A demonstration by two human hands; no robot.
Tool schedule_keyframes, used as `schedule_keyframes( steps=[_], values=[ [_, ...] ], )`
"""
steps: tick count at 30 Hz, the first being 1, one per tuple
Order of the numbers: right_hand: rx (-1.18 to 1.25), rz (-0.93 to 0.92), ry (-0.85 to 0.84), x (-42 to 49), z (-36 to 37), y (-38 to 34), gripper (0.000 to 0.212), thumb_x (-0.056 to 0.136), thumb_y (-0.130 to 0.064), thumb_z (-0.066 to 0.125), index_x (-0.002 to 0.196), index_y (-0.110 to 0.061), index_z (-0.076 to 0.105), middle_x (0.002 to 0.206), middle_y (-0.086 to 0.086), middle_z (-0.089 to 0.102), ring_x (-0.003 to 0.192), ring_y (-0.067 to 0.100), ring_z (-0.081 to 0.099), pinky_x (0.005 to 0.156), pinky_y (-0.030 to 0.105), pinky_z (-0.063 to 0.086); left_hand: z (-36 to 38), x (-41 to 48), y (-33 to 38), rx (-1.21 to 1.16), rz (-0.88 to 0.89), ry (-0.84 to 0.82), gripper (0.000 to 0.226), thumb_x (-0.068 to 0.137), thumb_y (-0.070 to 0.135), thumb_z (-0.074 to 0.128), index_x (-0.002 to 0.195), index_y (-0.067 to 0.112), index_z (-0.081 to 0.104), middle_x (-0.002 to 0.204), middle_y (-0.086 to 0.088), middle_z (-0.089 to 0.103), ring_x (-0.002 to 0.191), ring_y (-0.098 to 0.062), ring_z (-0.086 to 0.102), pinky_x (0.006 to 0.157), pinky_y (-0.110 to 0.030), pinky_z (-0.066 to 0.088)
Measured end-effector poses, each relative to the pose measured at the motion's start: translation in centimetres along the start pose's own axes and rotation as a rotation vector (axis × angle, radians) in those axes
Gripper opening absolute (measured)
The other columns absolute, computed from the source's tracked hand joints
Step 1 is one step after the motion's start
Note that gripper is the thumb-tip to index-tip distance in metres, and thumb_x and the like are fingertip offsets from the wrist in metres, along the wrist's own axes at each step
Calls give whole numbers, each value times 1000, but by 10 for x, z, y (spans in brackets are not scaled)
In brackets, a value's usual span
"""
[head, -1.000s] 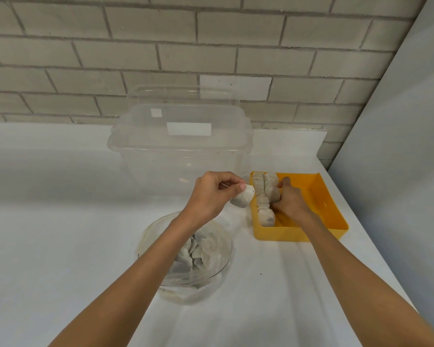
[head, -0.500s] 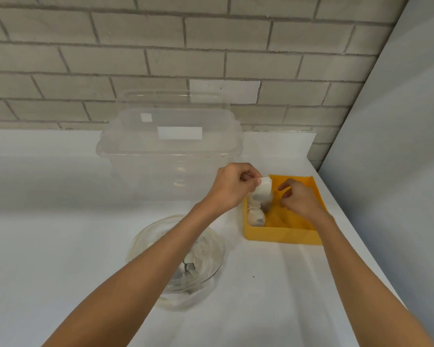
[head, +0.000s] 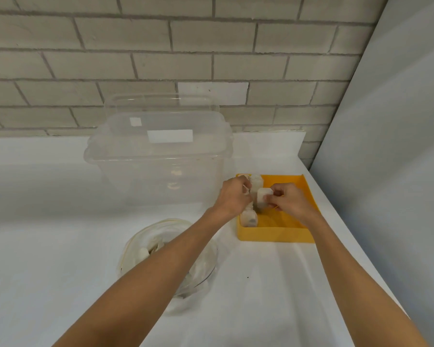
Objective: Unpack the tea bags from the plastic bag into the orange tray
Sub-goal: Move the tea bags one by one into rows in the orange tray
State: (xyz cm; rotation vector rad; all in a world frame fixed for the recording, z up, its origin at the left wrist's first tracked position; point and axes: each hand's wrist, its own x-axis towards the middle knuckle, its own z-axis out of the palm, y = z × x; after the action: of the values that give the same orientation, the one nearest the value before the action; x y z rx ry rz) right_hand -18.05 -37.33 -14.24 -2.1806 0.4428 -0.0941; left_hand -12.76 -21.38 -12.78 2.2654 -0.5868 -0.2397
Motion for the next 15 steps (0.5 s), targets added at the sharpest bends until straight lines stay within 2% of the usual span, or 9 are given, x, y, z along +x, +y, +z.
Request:
schedule_keyframes(
  steps=[2, 5, 11, 15],
  values=[
    [-53, 26, -4, 5, 6, 5, 18, 86, -10, 67, 85, 8, 63, 70, 13, 62, 71, 23, 60, 68, 40, 52, 2, -4, -8, 57, -37, 1, 38, 83, 10, 66, 120, 8, 56, 116, -12, 53, 102, -27, 57, 82, -28, 45],
    [-93, 53, -21, 10, 13, 7, 16, 86, -13, 67, 86, 3, 67, 78, 16, 69, 76, 27, 66, 74, 44, 54, 7, -11, -17, 75, -104, -13, 42, 84, 8, 64, 123, 5, 49, 121, -15, 46, 105, -29, 54, 80, -26, 42],
    [-102, 108, 21, 15, 22, 6, 18, 91, -11, 63, 102, 3, 63, 89, 22, 71, 68, 25, 69, 71, 38, 58, 14, -14, -24, 4, -167, -41, 38, 85, 9, 63, 121, 4, 49, 118, -15, 55, 109, -27, 52, 80, -28, 44],
    [-101, 119, 16, 17, 27, 5, 17, 89, -9, 64, 101, 3, 63, 85, 19, 71, 67, 24, 70, 70, 37, 59, 14, -16, -24, -23, -169, -26, 39, 84, 11, 64, 121, 4, 50, 115, -15, 57, 104, -26, 55, 77, -30, 46]
  ],
)
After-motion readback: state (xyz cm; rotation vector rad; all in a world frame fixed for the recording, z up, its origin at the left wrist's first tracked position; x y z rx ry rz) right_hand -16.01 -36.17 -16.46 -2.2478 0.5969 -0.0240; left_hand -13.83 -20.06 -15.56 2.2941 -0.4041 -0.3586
